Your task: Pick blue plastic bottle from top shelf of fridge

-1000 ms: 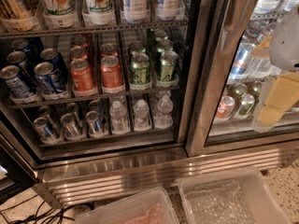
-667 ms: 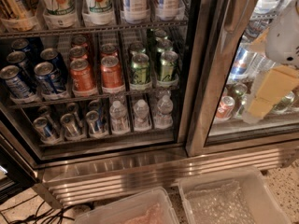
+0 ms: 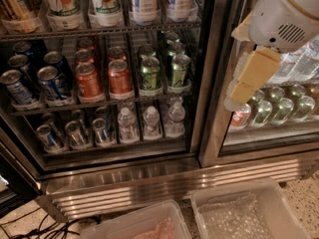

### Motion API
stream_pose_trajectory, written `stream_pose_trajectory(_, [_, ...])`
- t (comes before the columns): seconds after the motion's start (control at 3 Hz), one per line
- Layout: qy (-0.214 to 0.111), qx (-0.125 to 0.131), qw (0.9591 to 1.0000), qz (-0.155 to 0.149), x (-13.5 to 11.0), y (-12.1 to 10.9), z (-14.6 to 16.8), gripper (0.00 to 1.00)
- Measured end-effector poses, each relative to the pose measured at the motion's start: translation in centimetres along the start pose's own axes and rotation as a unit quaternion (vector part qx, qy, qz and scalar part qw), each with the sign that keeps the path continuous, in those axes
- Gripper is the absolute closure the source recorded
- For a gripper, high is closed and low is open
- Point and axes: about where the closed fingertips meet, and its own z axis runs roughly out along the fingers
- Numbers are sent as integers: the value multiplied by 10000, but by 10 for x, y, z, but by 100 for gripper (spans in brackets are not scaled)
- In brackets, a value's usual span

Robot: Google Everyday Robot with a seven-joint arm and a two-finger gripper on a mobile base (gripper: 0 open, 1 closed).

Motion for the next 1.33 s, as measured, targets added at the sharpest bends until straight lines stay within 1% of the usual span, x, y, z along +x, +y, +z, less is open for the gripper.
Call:
stream_pose_trajectory(0.33, [-9,20,10000,-44,-1,0,-2,0])
stream_pose_trajectory(0.67, [-193,136,9997,-20,-13,6,2,0])
stream_pose_trajectory(1.0, [-368,586,9976,-87,-43,25,4,0])
stream_pose_trajectory(1.33, [-632,1009,9926,-249,-78,39,-1,0])
